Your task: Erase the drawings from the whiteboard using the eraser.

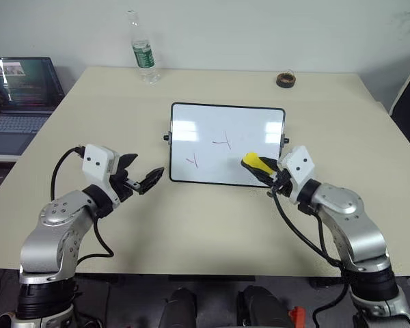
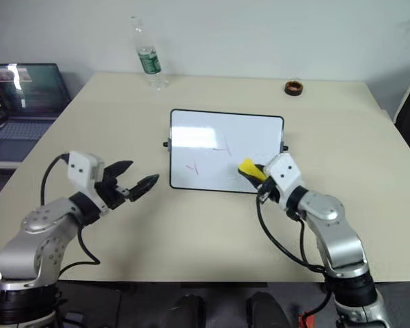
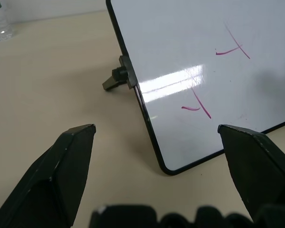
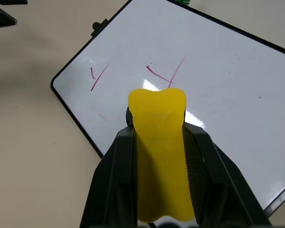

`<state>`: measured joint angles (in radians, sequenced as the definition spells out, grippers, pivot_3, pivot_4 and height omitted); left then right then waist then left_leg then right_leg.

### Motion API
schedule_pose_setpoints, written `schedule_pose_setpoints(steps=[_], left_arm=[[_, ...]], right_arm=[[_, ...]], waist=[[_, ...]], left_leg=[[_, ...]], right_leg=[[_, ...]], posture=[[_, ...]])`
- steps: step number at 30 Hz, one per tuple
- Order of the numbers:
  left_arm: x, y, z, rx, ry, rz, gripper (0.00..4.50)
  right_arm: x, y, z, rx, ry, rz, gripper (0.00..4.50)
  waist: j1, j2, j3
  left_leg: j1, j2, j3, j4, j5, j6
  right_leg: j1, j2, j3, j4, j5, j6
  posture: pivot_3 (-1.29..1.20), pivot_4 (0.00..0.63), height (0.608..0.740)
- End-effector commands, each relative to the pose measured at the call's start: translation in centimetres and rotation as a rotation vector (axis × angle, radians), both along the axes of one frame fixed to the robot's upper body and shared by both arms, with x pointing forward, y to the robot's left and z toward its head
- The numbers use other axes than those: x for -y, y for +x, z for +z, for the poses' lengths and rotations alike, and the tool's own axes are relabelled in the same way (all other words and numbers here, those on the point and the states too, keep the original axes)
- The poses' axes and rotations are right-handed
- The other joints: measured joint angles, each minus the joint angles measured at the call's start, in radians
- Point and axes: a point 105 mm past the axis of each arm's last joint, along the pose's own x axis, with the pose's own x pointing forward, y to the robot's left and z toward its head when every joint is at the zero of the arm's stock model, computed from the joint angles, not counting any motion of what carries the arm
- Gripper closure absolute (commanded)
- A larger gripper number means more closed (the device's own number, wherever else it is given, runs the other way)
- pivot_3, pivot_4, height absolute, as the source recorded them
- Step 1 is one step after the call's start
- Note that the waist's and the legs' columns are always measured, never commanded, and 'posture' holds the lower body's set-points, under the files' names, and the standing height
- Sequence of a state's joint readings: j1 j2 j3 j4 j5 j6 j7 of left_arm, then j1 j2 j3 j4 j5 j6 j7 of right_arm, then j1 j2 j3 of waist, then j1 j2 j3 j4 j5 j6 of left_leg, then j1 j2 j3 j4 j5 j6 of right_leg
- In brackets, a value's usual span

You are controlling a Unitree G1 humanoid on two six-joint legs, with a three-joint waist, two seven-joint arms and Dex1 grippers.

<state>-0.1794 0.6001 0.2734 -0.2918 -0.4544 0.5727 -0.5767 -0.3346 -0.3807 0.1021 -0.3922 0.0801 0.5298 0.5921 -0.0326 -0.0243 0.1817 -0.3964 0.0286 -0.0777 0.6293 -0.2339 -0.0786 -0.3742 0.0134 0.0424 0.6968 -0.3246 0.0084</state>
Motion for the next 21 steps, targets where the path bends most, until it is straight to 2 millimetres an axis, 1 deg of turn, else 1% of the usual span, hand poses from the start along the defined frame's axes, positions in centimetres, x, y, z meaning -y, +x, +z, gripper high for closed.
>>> schedule_pose_setpoints(steps=[1,4,7,10,12,13,15,17,21], left_arm=[[0.8,0.0,2.1,0.071,0.007,-0.011,0.0],[1.2,0.1,2.3,0.077,0.007,-0.013,0.0],[1.6,0.2,2.4,0.075,0.013,-0.026,0.0],[1.9,0.3,2.4,0.074,0.018,-0.037,0.0],[2.0,0.3,2.4,0.075,0.017,-0.04,0.0],[2.0,0.4,2.4,0.075,0.017,-0.041,0.0],[2.0,0.4,2.4,0.073,0.021,-0.045,0.0],[2.0,0.3,2.3,0.071,0.022,-0.046,0.0],[2.1,0.2,2.2,0.067,0.024,-0.053,0.0]], right_arm=[[-2.2,1.5,1.5,0.149,-0.094,0.055,3.51],[-4.1,3.9,3.1,0.194,-0.061,0.039,3.51],[-5.2,6.7,4.0,0.23,-0.054,-0.018,3.51],[-5.4,9.0,3.8,0.249,-0.081,-0.07,3.51],[-5.3,9.8,2.8,0.247,-0.128,-0.078,3.51],[-5.3,10.0,2.3,0.248,-0.151,-0.076,3.51],[-5.3,10.1,0.4,0.214,-0.212,-0.054,3.51],[-5.6,9.4,-1.8,0.162,-0.265,0.001,3.51],[-6.5,7.8,-4.1,0.129,-0.347,0.116,3.51]], waist=[[-0.003,0.0,0.0],[-0.011,0.0,0.0],[-0.015,0.0,0.0],[-0.012,0.0,0.0],[-0.005,0.0,0.0],[-0.003,0.0,0.0],[-0.003,0.0,0.0],[-0.003,-0.001,0.0],[-0.004,-0.001,0.0]], left_leg=[[0.0,0.0,0.0,0.0,0.0,0.0],[0.001,0.0,0.001,0.0,0.0,0.0],[0.001,0.0,0.001,0.0,0.0,0.0],[-0.001,0.0,0.001,0.0,0.0,0.0],[-0.001,0.0,0.001,0.0,0.0,0.0],[-0.002,0.001,0.001,0.0,0.0,0.0],[-0.002,0.001,0.001,0.0,0.0,0.0],[0.0,0.001,0.001,0.0,0.0,0.0],[0.005,0.001,0.001,0.0,0.0,0.0]], right_leg=[[0.0,0.0,0.0,0.0,0.0,0.0],[0.0,0.001,0.001,0.001,0.0,0.0],[-0.001,0.001,0.0,0.001,0.0,0.0],[-0.001,0.0,0.0,0.0,0.0,0.0],[-0.001,-0.001,0.0,-0.001,0.0,0.0],[-0.001,-0.001,0.0,-0.001,0.0,0.0],[-0.002,-0.002,0.001,0.0,0.0,0.0],[0.0,-0.001,0.001,0.001,0.0,0.0],[0.003,0.0,0.001,0.002,0.0,0.0]], posture=[[0.0,0.15,0.74],[0.0,0.15,0.74],[0.0,0.15,0.74],[0.0,0.15,0.74],[0.0,0.15,0.74],[0.0,0.15,0.74],[0.0,0.15,0.74],[0.0,0.15,0.74],[0.0,0.15,0.74]])
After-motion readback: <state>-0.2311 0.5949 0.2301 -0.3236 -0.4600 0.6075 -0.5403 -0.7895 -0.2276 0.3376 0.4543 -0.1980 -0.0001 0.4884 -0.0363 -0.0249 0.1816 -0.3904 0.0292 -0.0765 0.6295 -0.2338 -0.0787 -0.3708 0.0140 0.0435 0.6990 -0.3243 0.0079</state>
